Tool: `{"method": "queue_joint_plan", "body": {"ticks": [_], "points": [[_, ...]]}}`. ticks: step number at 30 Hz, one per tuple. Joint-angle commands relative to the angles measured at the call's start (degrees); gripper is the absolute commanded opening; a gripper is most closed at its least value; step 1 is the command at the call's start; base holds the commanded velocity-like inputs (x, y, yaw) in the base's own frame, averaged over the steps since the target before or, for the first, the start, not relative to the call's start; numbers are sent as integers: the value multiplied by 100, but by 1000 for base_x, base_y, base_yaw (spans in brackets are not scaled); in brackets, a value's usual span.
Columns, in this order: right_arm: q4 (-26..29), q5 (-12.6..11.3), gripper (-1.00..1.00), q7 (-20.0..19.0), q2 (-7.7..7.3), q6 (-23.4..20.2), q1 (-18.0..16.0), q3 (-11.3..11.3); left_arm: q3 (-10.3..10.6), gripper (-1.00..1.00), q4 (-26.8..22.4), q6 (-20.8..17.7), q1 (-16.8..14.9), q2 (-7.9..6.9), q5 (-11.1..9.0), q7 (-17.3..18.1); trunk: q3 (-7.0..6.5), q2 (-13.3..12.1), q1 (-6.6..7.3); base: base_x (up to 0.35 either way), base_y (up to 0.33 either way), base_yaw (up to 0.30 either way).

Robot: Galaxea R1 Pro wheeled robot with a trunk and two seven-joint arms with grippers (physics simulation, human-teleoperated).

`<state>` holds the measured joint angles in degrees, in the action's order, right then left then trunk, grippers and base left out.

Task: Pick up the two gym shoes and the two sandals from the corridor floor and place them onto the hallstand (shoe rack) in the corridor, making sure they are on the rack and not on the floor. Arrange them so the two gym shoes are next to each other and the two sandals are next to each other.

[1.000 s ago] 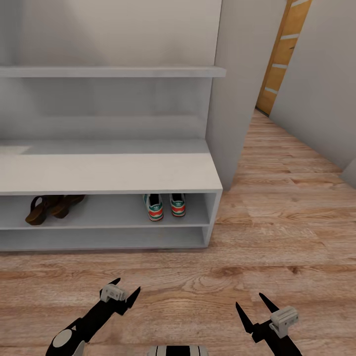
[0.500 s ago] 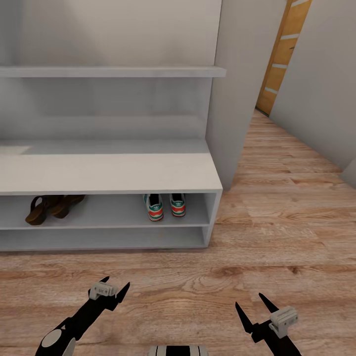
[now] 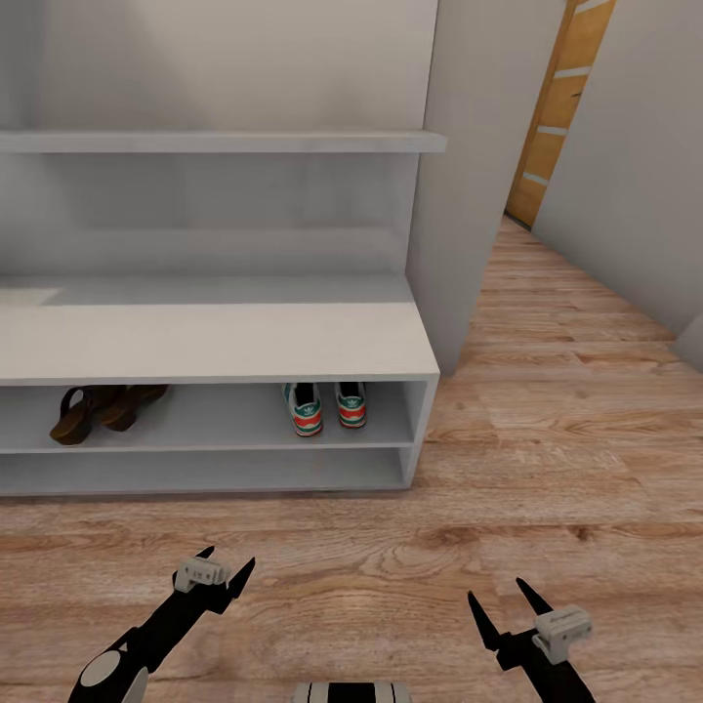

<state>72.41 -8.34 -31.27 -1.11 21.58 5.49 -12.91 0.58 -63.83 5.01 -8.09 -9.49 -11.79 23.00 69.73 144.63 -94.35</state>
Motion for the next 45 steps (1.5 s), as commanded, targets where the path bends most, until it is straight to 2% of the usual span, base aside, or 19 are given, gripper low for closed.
{"method": "queue_joint_plan", "body": {"ticks": [1,17,26,45], "points": [[-3,2,100,24,-1,4,1,0,-1,100,0,0,0,2,0,-1,0,0,0,0,0,0],[6,8,100,143,5,22,5,-7,-8,100,5,5,-1,23,19,-6,-23,0,0,0,0,0],[-21,8,100,155,5,22,5,3,-9,100,326,15,-5,42,31,-6,-26,0,0,-7,0,0],[-25,9,100,164,5,22,5,1,-15,100,370,13,-8,76,31,-72,-27,0,0,-170,0,0]]}}
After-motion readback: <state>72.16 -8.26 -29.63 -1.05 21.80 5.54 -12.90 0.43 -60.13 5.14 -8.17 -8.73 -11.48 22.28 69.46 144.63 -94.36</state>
